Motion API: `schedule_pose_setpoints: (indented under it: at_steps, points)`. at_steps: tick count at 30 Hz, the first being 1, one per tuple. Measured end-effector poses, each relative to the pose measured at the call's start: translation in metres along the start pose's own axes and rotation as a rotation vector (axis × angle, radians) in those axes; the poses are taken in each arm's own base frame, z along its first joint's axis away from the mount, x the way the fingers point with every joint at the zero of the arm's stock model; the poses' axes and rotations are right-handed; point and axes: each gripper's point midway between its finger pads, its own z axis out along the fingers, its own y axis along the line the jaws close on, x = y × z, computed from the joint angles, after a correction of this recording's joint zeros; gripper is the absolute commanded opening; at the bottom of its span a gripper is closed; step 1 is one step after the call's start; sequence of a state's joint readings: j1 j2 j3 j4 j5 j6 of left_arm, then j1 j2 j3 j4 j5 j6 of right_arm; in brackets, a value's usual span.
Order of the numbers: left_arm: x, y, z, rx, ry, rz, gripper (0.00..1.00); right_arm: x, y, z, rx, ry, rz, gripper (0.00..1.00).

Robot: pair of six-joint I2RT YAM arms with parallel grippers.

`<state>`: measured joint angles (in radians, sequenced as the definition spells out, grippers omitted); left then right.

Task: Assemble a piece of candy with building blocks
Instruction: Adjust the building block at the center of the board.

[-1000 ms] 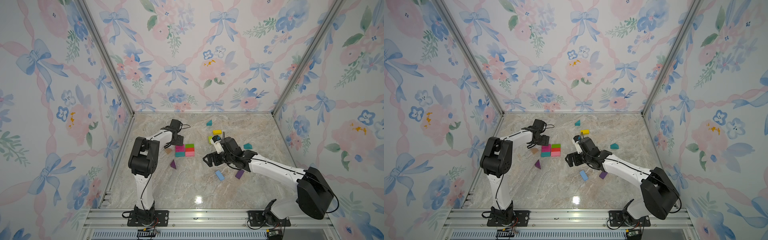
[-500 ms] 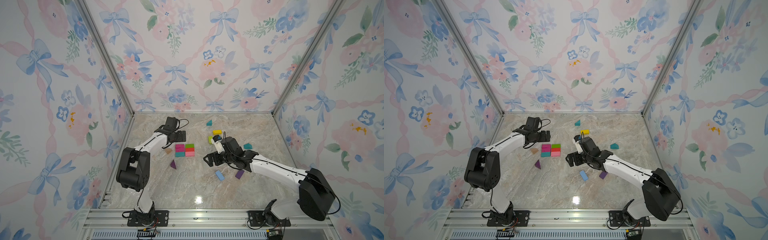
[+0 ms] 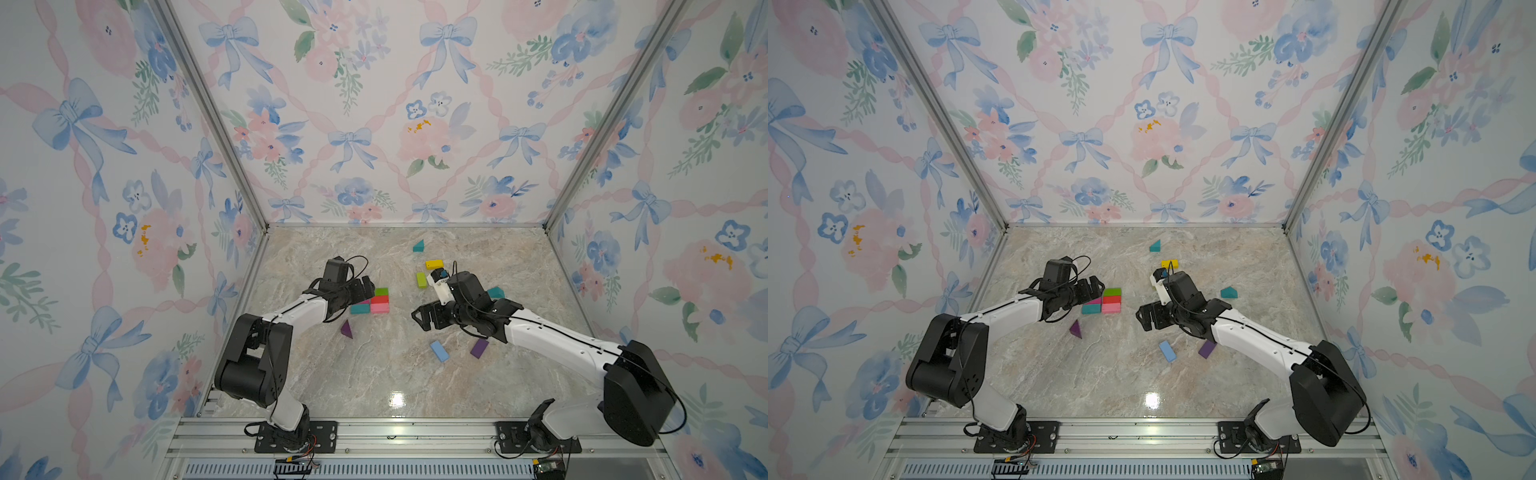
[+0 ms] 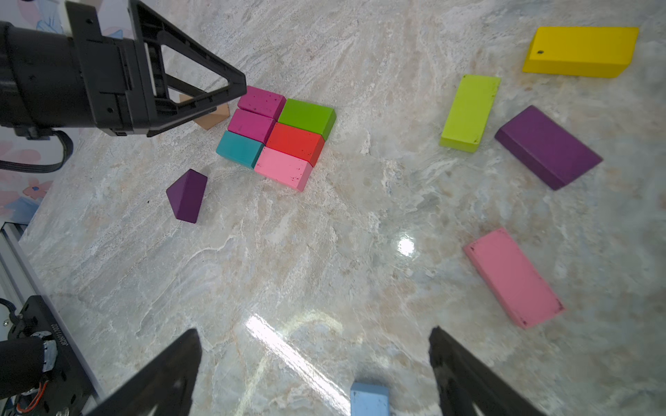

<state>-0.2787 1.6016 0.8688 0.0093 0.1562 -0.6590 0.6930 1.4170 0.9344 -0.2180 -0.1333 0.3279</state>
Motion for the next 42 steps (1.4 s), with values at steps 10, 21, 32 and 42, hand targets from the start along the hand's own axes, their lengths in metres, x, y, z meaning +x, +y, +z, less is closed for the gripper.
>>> schedule_pose_setpoints:
  at_steps: [10, 21, 32, 42]
  points:
    - [0.009, 0.026, 0.005, 0.005, -0.036, -0.136, 0.98, -0.011, 0.002, -0.005, -0.001, -0.012, -0.006, 0.99]
    - [0.014, 0.043, 0.005, 0.041, -0.125, -0.27, 0.98, -0.011, 0.0, -0.009, 0.008, -0.001, -0.019, 0.99]
    - [0.004, 0.05, 0.001, 0.121, -0.25, -0.42, 0.98, -0.016, -0.005, -0.014, 0.007, -0.015, -0.024, 0.99]
    - [-0.011, 0.052, 0.007, 0.159, -0.342, -0.474, 0.98, -0.021, -0.012, -0.018, 0.01, -0.028, -0.011, 0.99]
